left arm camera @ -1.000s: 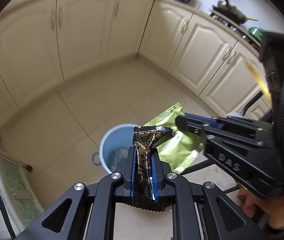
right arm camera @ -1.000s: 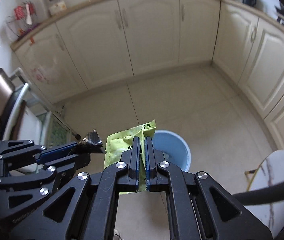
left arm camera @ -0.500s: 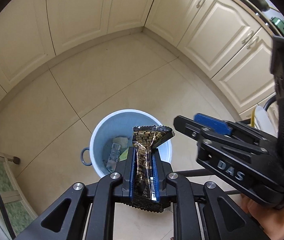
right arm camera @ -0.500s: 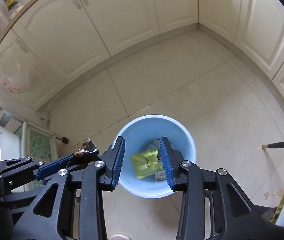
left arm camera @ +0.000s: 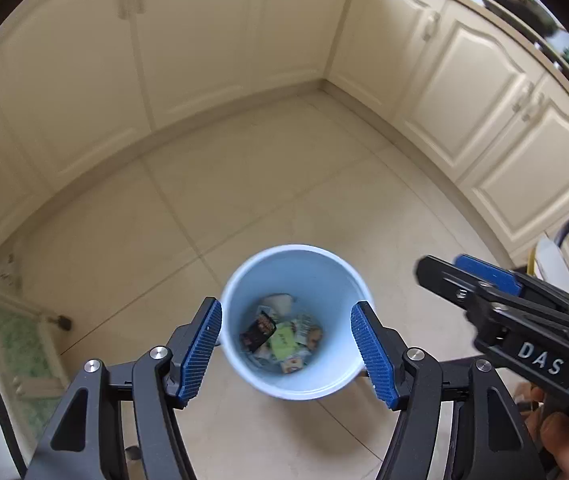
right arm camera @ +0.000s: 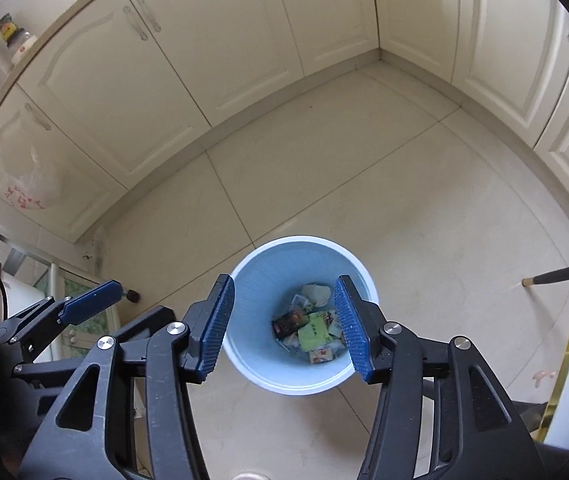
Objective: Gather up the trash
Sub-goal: 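Raise both tools from the bucket and move them back to the table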
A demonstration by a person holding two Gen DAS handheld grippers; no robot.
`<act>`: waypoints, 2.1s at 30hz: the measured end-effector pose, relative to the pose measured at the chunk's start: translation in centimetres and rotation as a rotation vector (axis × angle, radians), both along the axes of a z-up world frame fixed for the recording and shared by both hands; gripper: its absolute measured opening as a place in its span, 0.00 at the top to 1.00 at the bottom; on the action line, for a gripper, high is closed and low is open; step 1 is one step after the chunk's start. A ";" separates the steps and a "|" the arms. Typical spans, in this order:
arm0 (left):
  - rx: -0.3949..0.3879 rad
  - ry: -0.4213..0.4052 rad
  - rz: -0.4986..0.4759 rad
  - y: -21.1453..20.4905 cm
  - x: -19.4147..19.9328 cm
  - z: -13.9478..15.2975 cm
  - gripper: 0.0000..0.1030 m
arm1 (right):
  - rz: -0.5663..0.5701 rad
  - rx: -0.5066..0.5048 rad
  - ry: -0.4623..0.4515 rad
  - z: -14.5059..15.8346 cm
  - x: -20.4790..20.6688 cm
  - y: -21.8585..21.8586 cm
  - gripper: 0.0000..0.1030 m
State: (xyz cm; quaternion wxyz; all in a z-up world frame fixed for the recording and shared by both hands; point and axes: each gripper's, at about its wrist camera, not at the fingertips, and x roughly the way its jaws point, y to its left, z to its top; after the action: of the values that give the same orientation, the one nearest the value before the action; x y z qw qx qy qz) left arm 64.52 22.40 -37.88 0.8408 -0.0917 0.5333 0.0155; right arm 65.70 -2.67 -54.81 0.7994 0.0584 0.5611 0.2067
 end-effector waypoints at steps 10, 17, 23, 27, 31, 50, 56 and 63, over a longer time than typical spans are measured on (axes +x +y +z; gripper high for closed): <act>0.131 -0.134 0.217 2.9 -8.3 10.8 0.34 | 0.096 0.074 -0.103 9.2 -4.7 2.5 0.37; 0.157 -0.344 0.282 0.2 -17.5 20.4 0.23 | 0.175 0.070 -0.280 19.3 -11.3 3.4 0.21; 0.172 -0.521 0.270 -6.1 -25.0 26.6 0.12 | 0.175 0.021 -0.472 28.0 -18.2 1.2 0.06; 0.177 -0.635 0.244 -11.4 -30.3 29.0 0.07 | 0.121 0.031 -0.575 33.3 -22.6 -2.4 0.00; 0.159 -0.733 0.179 -13.6 -38.6 30.3 0.05 | 0.068 0.026 -0.659 38.1 -26.9 -5.9 0.00; 0.172 -1.034 -0.019 -20.1 -64.0 25.9 0.01 | -0.209 -0.028 -0.958 51.1 -44.6 -18.8 0.00; 0.178 -1.053 -0.051 -21.3 -67.9 24.0 0.01 | -0.276 -0.056 -0.990 51.7 -46.7 -21.1 0.00; 0.183 -1.039 -0.069 -22.1 -66.4 24.7 0.01 | -0.320 -0.061 -0.976 51.4 -46.4 -22.7 0.00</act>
State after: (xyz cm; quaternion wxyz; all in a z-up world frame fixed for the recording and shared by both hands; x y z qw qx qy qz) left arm -1.84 0.34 -13.22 0.9989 0.0042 0.0453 -0.0132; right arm 19.27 -25.42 -3.36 0.9911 0.0169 0.1126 0.0687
